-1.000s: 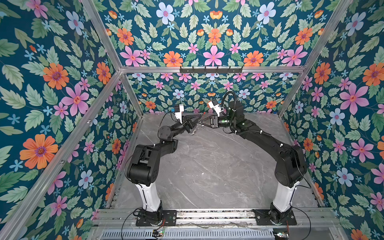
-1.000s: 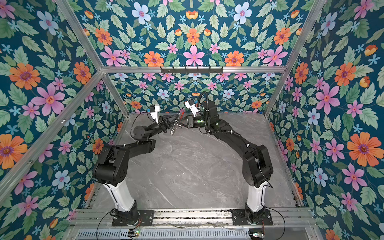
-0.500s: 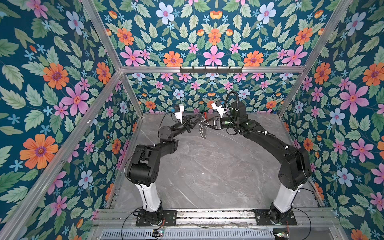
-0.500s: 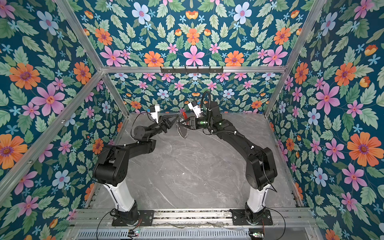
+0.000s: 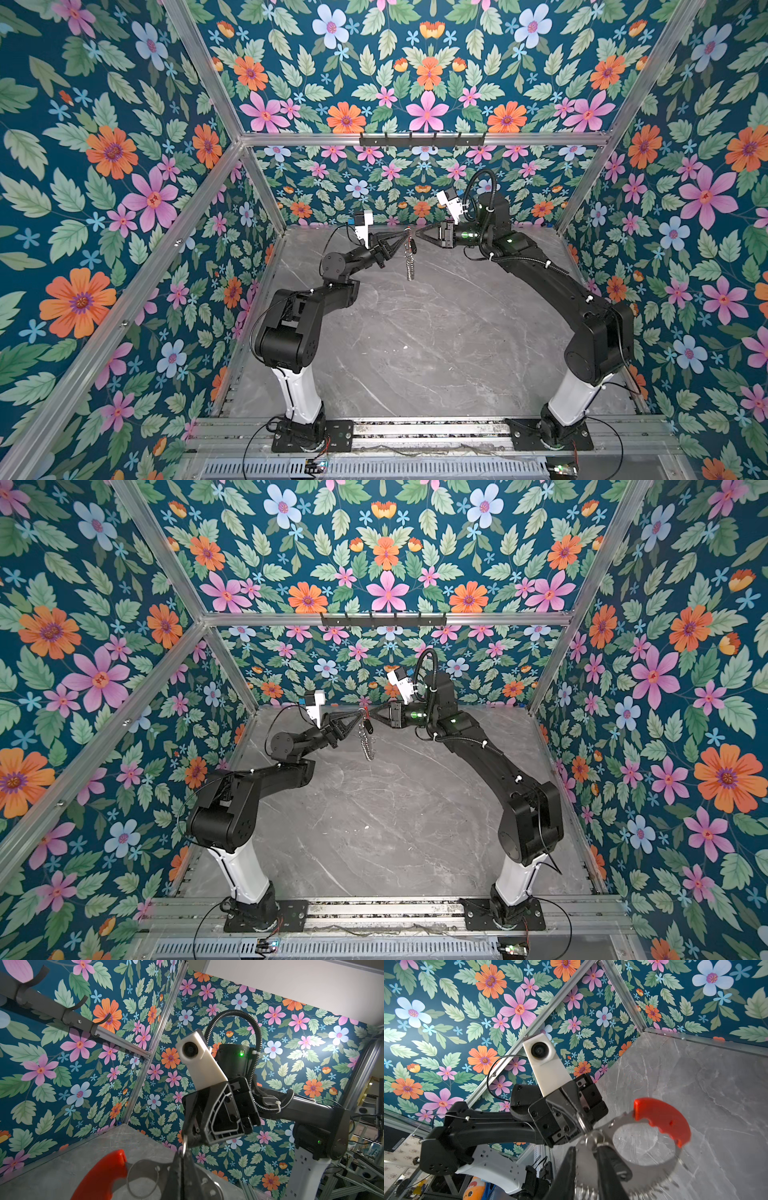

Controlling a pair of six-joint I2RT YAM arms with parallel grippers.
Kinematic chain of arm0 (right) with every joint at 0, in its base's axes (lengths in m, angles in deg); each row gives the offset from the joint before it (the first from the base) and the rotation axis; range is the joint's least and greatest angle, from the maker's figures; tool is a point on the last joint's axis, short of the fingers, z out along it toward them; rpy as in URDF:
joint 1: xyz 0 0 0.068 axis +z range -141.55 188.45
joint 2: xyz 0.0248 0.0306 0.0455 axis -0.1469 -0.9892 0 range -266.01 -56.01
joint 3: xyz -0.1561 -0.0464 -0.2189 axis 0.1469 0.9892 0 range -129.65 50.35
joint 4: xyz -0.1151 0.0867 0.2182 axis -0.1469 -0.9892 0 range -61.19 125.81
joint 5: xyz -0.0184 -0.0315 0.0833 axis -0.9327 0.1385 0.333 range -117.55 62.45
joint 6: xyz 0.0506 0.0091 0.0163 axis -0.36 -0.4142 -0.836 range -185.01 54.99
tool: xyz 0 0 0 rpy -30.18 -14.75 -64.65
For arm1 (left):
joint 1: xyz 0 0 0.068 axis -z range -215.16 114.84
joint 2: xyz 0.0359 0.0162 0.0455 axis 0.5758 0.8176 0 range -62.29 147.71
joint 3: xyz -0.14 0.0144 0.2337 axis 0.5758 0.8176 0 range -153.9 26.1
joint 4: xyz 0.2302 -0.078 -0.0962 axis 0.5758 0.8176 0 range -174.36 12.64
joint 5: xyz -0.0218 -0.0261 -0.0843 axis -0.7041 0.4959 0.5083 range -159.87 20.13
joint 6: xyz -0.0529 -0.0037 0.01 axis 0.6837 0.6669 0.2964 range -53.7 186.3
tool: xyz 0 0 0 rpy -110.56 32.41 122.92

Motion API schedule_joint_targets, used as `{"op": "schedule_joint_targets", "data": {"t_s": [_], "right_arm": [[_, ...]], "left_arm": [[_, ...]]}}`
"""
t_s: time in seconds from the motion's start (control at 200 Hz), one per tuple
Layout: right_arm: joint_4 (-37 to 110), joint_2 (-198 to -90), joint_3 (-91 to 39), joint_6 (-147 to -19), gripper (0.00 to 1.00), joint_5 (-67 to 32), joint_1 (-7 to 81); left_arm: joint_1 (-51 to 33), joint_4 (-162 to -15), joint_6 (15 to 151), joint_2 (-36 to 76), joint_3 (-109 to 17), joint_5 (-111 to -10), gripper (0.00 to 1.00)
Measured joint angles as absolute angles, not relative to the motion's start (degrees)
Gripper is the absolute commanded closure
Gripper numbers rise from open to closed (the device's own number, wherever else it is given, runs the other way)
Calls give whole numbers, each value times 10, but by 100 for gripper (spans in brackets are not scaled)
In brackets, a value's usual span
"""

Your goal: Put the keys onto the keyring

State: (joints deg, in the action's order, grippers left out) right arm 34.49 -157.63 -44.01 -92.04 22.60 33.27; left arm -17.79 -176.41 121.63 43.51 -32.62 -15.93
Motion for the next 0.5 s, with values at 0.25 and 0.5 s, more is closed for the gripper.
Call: {"op": "schedule_joint_targets", "data": {"t_s": [0.25,0.5], "right_arm": [[353,-1587,-453,-933,87,230,342],[353,-1597,-462,-934,88,228,344]], "left_arm": [[-175,-1765,1216,435,-329,-157,100],[-174,-1765,1218,435,-330,-160,100]]}}
